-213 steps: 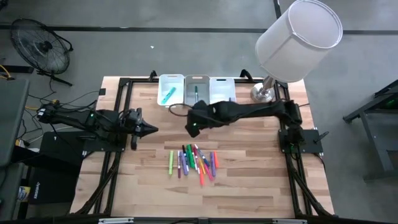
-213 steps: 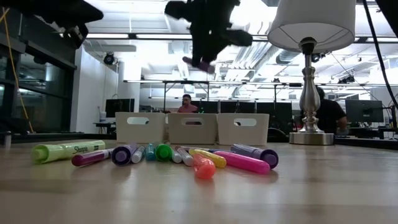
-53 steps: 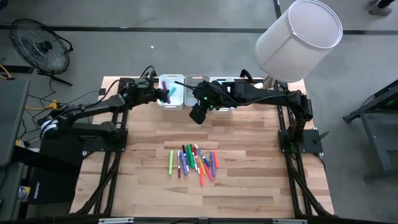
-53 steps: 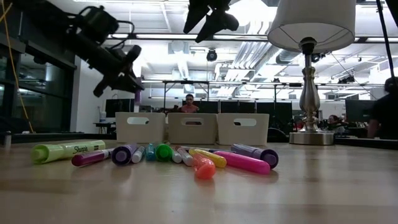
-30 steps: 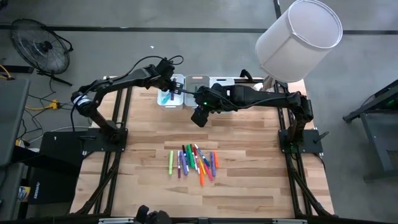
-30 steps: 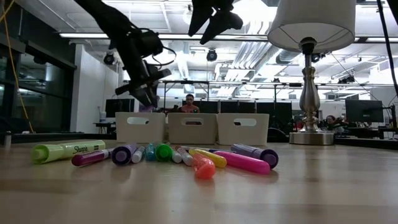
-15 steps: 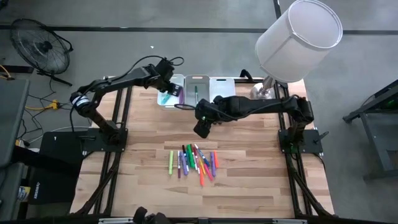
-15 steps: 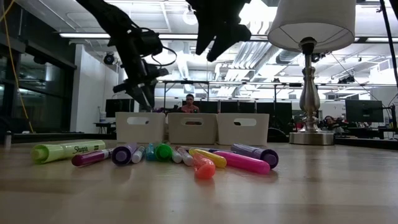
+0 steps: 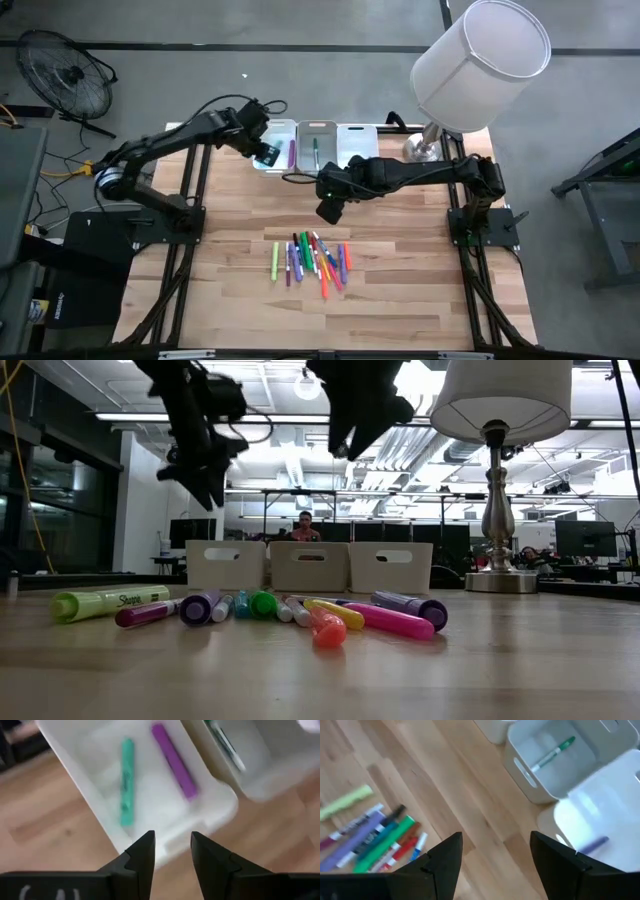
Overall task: Pick & Place Markers
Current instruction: Put the light green highlighter pen into the left white bin
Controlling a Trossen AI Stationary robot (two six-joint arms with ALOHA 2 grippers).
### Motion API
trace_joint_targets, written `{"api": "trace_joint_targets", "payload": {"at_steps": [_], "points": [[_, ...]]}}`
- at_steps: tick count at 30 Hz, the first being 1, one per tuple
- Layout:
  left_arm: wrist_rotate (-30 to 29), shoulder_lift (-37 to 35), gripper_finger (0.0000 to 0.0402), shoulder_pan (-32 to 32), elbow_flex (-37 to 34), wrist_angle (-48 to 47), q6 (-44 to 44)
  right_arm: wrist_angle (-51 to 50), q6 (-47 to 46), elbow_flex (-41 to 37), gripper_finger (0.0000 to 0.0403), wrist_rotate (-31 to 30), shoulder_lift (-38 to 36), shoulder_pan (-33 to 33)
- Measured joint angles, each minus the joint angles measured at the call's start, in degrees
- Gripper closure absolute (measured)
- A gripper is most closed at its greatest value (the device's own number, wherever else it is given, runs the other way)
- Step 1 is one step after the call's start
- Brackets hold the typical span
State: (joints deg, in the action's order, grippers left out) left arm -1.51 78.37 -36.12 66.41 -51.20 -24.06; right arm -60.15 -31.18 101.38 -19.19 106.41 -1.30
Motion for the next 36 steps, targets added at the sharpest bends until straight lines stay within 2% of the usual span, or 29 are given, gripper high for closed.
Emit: {"api": "trace_joint_targets", "payload": {"at_steps": [5, 12, 16, 27, 36], "points": [[-3.8, -5.1, 0.0277, 6.5, -0.5, -3.7, -5.7, -2.2, 0.8, 0.0, 0.0183, -0.2, 0.0, 0.0], [-6.0, -8.9, 0.0277, 18.0, -3.2, -4.3, -18.6, -2.5, 4.6, 0.0, 0.0182, -0.1, -0.1, 0.0], [-8.2, -8.7, 0.0277, 25.0, -4.8, -4.9, -26.4, -2.9, 7.3, 0.0, 0.0183, -0.2, -1.2, 0.0], [-12.6, -8.8, 0.0277, 41.9, -10.1, -3.8, -51.6, -6.0, 12.8, 0.0, 0.0183, -5.5, -8.8, 0.1], [-12.1, -3.7, 0.0277, 50.0, -11.0, -0.9, -64.6, -7.7, 15.6, 0.0, 0.0182, -7.3, -14.8, 1.5]]}}
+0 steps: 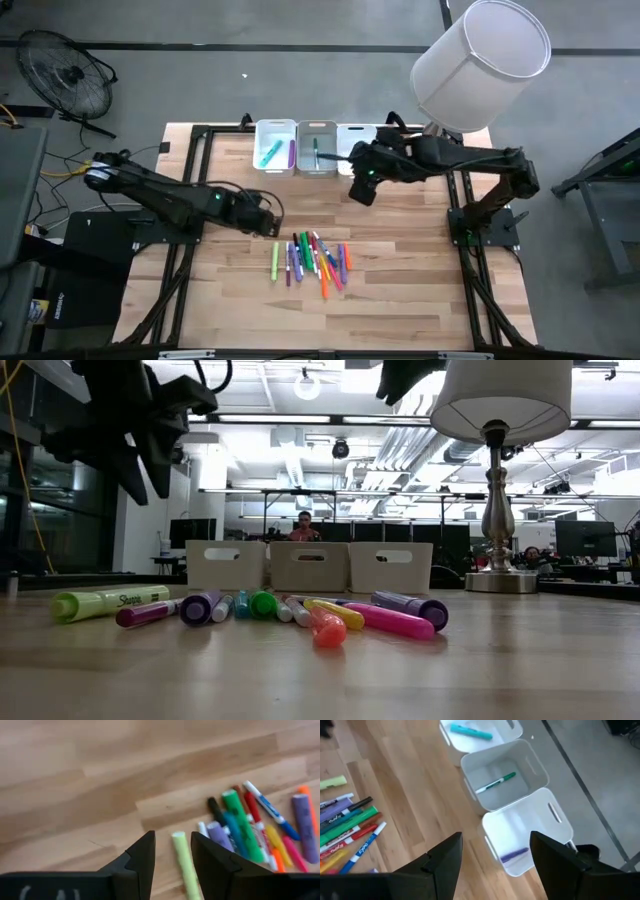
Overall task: Pick & Place Markers
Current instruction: Put the light green highlighter pen into the left white bin
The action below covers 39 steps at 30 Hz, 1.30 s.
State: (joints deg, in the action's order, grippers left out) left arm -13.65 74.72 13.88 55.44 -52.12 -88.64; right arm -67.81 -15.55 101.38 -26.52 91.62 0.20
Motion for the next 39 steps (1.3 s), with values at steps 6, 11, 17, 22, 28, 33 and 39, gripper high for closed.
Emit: {"api": "trace_joint_targets", "payload": {"at_steps": [6, 11, 17, 22, 28, 33, 39], "points": [[3.4, 6.8, 0.0277, 1.7, 0.0, 5.6, -2.1, -0.7, 0.6, 0.0, 0.0181, -0.4, -2.2, 0.6], [7.1, 11.1, 0.0277, 1.6, 0.0, 9.2, -2.0, -1.8, 0.6, 0.0, 0.0183, -0.3, -2.8, 0.5], [10.0, 13.8, 0.0277, 1.6, 0.1, 13.7, -1.9, -3.7, 0.6, 0.0, 0.0184, -0.3, -3.0, 0.5], [11.4, 16.3, 0.0277, 1.6, 0.1, 14.0, -2.8, -4.4, 0.7, 0.0, 0.0185, -0.4, -3.0, 0.5], [11.6, 18.4, 0.0277, 1.9, 0.1, 15.0, -3.3, -4.6, 1.0, 0.0, 0.0185, -0.3, -3.0, 0.5], [13.0, 20.5, 0.0277, 1.9, 0.0, 14.6, -3.4, -4.9, 1.1, 0.0, 0.0185, -0.3, -3.0, 0.5], [14.8, 23.4, 0.0277, 1.9, 0.3, 16.4, -3.1, -5.0, 1.3, 0.0, 0.0185, -0.2, -3.0, 0.5]]}}
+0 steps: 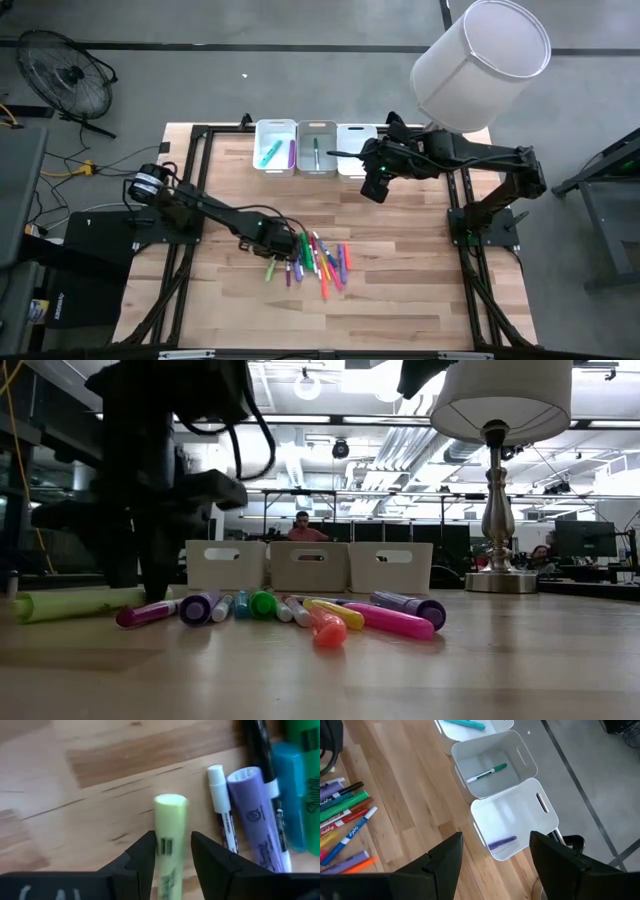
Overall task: Pick & Place Markers
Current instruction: Put the light green highlighter pen into the left white bin
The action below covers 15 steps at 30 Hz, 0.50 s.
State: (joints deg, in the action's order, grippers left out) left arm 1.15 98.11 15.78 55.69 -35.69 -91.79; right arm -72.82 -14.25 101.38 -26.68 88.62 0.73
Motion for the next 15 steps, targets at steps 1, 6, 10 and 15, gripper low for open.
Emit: {"api": "trace_joint_targets", "payload": {"at_steps": [1, 6, 10, 15], "points": [[0.1, 0.3, 0.0277, 0.0, 0.0, 0.1, 0.2, -0.1, 0.1, 0.0, 0.0185, 0.0, 0.0, 0.0], [1.4, 1.3, 0.0277, 0.1, 0.1, -0.4, 2.1, -0.2, 0.2, 0.0, 0.0185, 0.0, 0.0, 0.0], [1.5, 1.3, 0.0277, 0.1, 0.1, -1.4, 3.3, -0.3, 0.2, 0.0, 0.0185, 0.0, 0.0, 0.0], [2.5, 1.4, 0.0277, 0.9, 0.1, -2.8, 6.3, -0.3, 0.2, 0.0, 0.0185, -0.1, 0.0, 0.0]]}}
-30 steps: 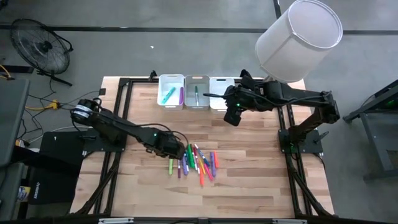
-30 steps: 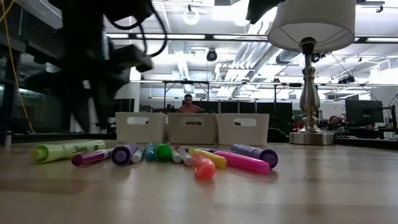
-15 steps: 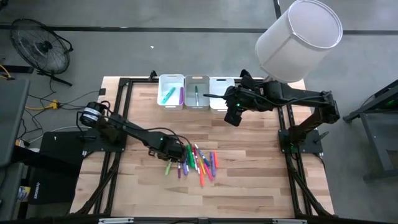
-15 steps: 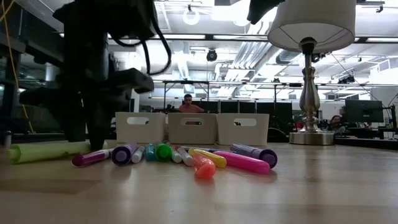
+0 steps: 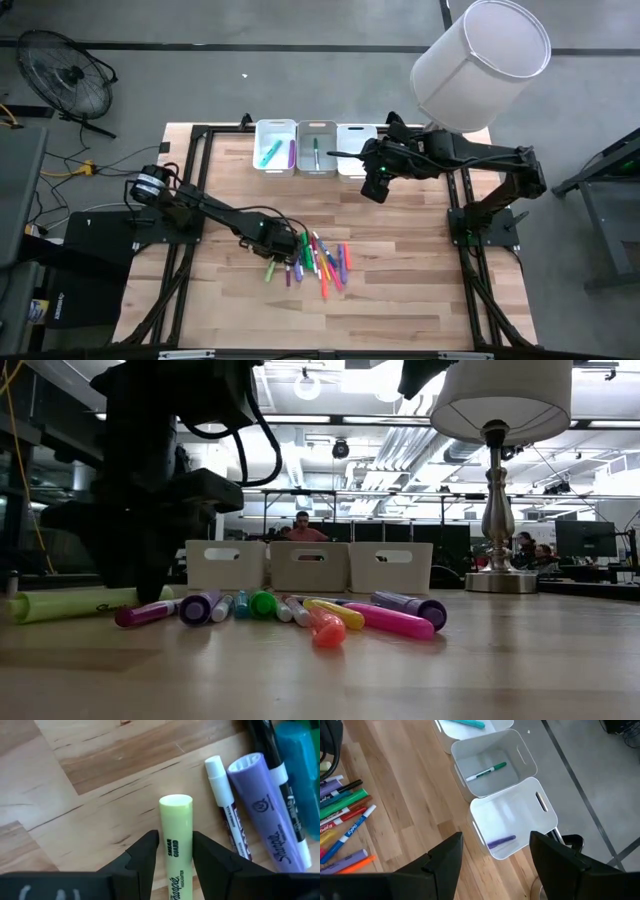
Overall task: Pick & Place Markers
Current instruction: Put the light green highlighter pen into the left white bin
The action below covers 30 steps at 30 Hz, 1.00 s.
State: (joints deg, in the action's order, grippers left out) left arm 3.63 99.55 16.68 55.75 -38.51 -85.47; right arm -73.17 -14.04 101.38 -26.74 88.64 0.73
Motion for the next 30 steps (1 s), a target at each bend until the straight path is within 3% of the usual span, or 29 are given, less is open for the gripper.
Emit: {"api": "trace_joint_targets", "payload": {"at_steps": [23, 30], "points": [[3.1, 0.1, 0.0279, 4.7, -0.2, -0.4, -6.6, 0.1, 0.2, 0.0, 0.0185, -1.2, 0.0, 0.0], [1.9, 0.1, 0.0338, 4.8, -0.3, -0.5, -6.5, 0.1, 0.2, 0.0, 0.0185, -2.0, 0.0, 0.0]]}}
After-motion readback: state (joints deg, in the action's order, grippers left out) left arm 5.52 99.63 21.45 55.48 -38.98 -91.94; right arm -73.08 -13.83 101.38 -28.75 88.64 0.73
